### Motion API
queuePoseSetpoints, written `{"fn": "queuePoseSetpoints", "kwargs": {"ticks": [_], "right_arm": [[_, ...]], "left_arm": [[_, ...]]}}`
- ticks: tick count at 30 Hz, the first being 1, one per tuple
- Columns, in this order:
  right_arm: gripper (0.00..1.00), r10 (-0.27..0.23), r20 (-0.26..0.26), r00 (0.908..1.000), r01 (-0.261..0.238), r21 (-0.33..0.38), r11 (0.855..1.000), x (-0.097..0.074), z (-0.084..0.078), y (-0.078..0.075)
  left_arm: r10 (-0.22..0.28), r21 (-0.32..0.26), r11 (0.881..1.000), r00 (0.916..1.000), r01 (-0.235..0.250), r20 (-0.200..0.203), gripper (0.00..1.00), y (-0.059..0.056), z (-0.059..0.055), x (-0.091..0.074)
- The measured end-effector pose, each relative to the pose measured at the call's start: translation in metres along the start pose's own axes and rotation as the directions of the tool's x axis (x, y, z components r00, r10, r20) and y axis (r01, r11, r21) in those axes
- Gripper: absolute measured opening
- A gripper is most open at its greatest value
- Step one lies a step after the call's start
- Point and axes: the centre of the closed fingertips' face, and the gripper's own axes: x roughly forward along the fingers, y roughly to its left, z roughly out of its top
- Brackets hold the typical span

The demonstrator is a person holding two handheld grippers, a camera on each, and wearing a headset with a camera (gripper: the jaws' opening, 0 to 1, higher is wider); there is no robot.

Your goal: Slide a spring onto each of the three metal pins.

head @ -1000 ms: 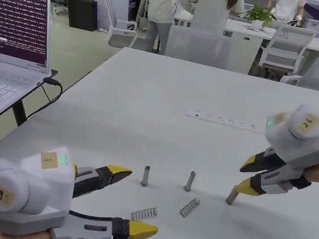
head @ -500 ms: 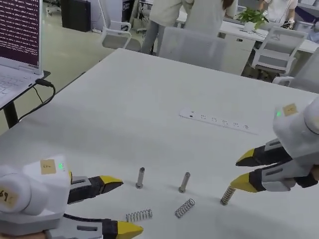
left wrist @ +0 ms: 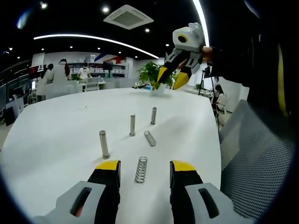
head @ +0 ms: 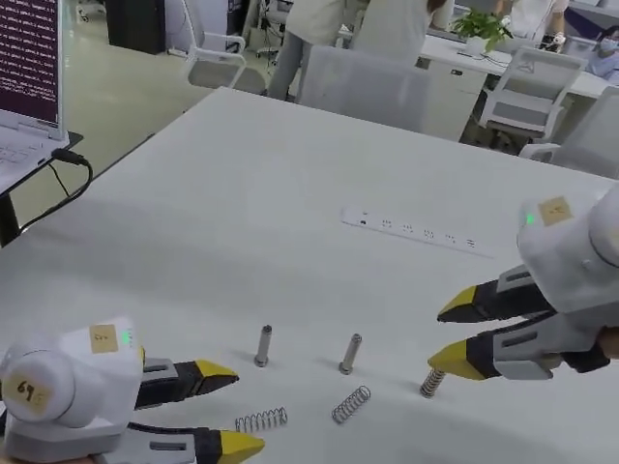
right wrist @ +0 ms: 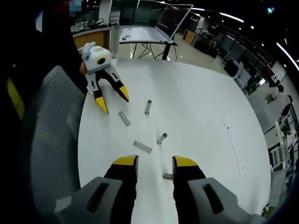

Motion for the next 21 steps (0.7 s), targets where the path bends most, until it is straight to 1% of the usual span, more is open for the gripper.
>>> {"fn": "queuePoseSetpoints", "kwargs": {"ticks": [6, 14, 21], "right_arm": [[0.27, 0.008, 0.007, 0.9999, -0.008, -0.006, 1.0, 0.002, 0.003, 0.003], [0.27, 0.022, 0.017, 0.9996, -0.022, -0.01, 1.0, 0.007, 0.006, 0.01], [0.27, 0.038, 0.013, 0.9992, -0.038, -0.014, 0.999, 0.011, 0.006, 0.016]], "left_arm": [[-0.008, 0.013, 1.0, 0.9997, 0.008, -0.022, 0.29, 0.003, -0.009, 0.007], [-0.019, 0.014, 1.0, 0.999, 0.019, -0.04, 0.23, 0.003, -0.019, 0.016], [-0.012, 0.017, 1.0, 0.9988, 0.013, -0.047, 0.18, 0.005, -0.024, 0.019]]}}
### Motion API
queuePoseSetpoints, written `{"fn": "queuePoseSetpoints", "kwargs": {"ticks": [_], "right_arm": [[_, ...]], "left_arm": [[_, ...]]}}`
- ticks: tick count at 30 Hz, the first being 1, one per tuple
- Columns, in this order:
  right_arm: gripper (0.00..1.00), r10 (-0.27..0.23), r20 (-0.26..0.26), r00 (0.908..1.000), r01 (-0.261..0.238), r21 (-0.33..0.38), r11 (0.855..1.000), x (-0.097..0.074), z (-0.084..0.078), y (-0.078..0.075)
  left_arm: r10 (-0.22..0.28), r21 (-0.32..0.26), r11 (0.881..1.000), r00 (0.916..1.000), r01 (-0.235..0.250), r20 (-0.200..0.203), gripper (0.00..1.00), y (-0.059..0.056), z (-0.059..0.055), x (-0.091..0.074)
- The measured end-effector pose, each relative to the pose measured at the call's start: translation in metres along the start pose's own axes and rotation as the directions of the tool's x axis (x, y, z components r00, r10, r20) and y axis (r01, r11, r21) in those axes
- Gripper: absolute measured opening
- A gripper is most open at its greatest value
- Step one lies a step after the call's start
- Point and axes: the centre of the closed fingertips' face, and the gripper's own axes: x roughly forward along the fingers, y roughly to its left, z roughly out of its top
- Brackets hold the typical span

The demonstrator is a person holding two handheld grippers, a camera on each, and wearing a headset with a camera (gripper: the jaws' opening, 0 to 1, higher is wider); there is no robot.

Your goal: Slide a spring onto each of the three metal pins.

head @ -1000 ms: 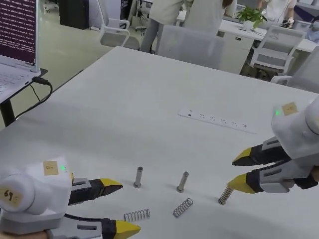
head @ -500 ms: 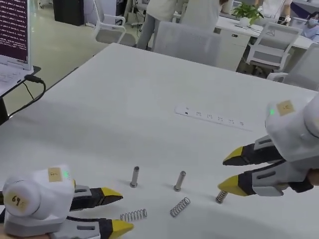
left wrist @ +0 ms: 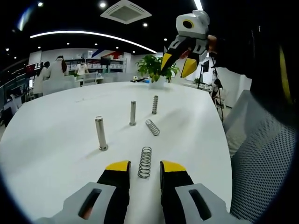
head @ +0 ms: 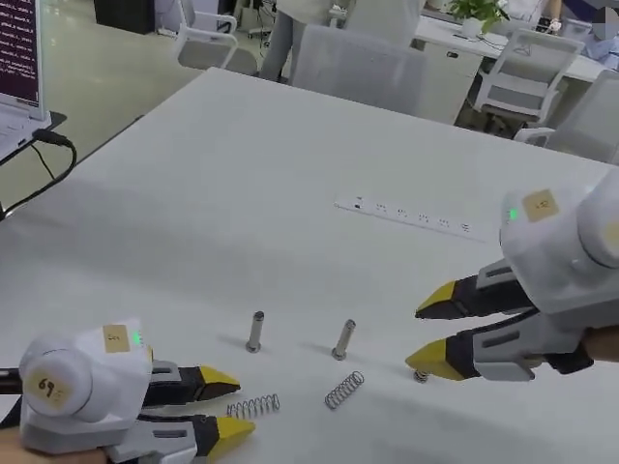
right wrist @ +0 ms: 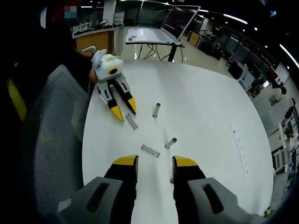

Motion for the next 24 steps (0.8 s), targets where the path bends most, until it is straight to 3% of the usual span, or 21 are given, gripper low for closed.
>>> {"fn": "queuePoseSetpoints", "kwargs": {"ticks": [10, 14, 24], "right_arm": [[0.27, 0.009, 0.005, 1.0, -0.009, 0.001, 1.0, 0.0029, 0.0016, 0.0048], [0.27, 0.011, 0.007, 0.9999, -0.011, 0.0, 1.0, 0.0037, 0.0018, 0.0066], [0.27, 0.02, 0.005, 0.9998, -0.02, -0.005, 1.0, 0.0052, 0.0026, 0.0102]], "left_arm": [[0.0, 0.019, 1.0, 0.9998, 0.0, -0.02, 0.12, 0.0022, -0.0073, 0.0052], [0.006, 0.033, 0.999, 0.9999, -0.005, -0.016, 0.06, 0.0035, -0.0072, 0.0055], [0.0, 0.058, 0.998, 0.9998, 0.001, -0.019, 0.03, 0.0016, -0.0074, 0.0057]]}}
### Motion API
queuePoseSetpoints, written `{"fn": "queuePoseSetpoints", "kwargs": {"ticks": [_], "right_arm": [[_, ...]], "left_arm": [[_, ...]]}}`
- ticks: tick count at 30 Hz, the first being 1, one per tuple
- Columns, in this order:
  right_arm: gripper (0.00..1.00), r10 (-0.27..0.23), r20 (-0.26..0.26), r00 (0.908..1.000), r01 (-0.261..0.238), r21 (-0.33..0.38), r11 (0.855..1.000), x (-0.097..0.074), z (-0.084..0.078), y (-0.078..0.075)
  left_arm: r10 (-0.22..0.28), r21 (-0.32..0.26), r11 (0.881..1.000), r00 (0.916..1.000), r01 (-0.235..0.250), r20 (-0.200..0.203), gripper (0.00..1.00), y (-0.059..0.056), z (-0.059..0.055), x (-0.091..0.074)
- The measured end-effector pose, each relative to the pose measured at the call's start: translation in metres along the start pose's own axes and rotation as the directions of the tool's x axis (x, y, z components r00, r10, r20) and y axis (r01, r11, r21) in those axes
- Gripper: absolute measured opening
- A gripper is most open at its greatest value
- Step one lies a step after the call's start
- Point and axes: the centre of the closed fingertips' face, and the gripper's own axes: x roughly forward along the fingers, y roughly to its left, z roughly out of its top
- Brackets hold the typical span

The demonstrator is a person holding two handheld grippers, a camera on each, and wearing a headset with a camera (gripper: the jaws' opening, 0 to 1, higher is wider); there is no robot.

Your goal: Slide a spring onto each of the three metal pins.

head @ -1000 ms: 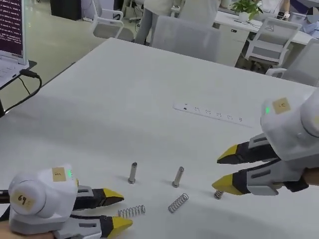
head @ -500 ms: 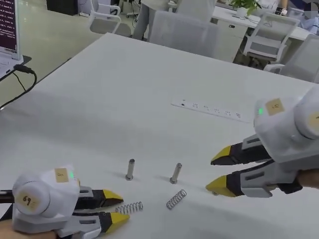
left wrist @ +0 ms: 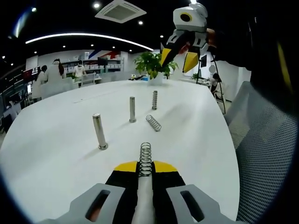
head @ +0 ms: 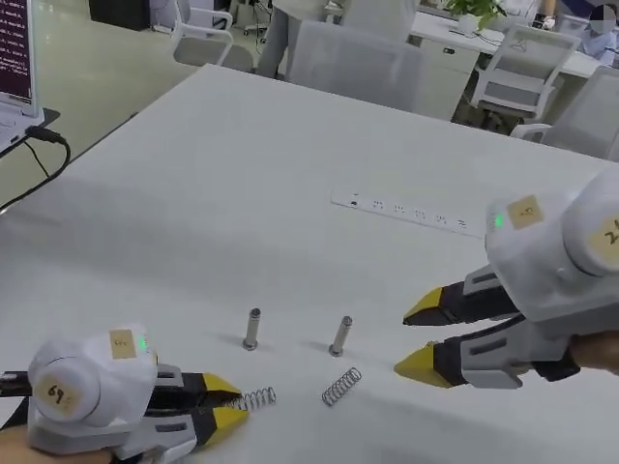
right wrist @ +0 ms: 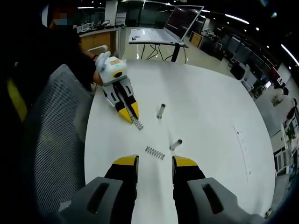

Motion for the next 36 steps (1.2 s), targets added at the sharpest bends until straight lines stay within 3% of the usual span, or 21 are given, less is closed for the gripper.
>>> {"fn": "queuePoseSetpoints", "kwargs": {"ticks": [11, 24, 36], "right_arm": [[0.26, 0.026, 0.005, 0.9996, -0.026, -0.018, 1.0, 0.002, 0.006, 0.008], [0.25, 0.082, 0.046, 0.9955, -0.08, -0.049, 0.996, 0.006, 0.027, 0.025], [0.24, 0.161, 0.074, 0.9841, -0.155, -0.09, 0.984, 0.015, 0.044, 0.051]], "left_arm": [[-0.024, 0.004, 1.0, 0.9997, 0.024, 0.007, 0.03, -0.008, 0.007, -0.008], [-0.041, 0.056, 0.998, 0.9969, 0.037, 0.067, 0.03, -0.025, 0.044, -0.025], [-0.067, 0.136, 0.989, 0.9907, 0.051, 0.118, 0.03, -0.045, 0.084, -0.04]]}}
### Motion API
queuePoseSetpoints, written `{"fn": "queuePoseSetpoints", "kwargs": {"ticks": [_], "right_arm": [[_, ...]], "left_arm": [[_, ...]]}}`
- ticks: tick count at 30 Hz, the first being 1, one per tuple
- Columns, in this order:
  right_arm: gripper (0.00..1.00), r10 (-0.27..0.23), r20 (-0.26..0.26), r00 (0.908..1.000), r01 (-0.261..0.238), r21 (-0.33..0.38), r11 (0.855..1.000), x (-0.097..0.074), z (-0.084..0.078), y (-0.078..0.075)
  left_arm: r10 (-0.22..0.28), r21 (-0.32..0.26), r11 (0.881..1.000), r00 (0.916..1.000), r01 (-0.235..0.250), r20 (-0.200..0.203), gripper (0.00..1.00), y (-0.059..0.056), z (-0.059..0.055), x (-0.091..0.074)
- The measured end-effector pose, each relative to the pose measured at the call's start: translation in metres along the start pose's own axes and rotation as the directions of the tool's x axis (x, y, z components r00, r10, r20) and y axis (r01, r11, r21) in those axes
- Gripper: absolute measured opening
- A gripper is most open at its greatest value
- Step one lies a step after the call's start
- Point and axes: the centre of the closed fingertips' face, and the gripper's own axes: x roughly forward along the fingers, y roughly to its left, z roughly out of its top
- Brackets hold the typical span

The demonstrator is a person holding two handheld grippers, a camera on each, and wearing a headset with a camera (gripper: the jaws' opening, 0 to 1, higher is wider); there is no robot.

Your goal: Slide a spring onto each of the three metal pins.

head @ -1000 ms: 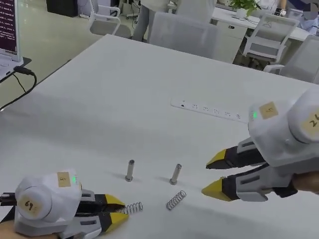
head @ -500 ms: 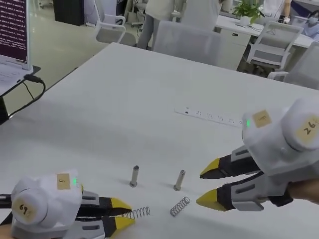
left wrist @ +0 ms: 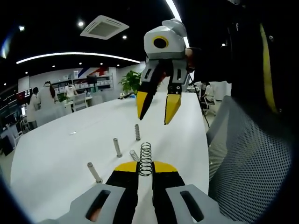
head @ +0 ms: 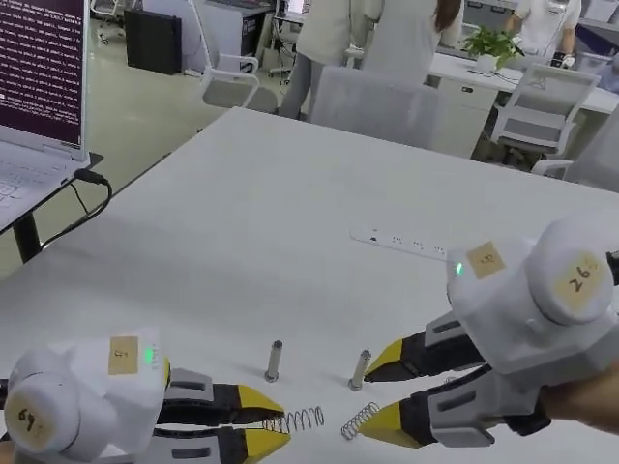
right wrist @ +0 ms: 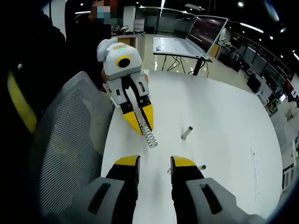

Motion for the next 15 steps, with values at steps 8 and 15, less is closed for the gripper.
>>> {"fn": "queuePoseSetpoints", "kwargs": {"ticks": [8, 15], "right_arm": [[0.23, 0.043, -0.002, 0.9991, -0.043, -0.016, 0.999, 0.009, 0.002, 0.007], [0.21, 0.062, -0.008, 0.998, -0.063, -0.023, 0.998, 0.014, 0.001, 0.012]], "left_arm": [[-0.019, 0.029, 0.999, 0.9997, 0.018, 0.016, 0.03, -0.006, 0.012, 0.003], [-0.044, 0.05, 0.998, 0.9987, 0.043, 0.026, 0.02, -0.013, 0.02, 0.005]]}}
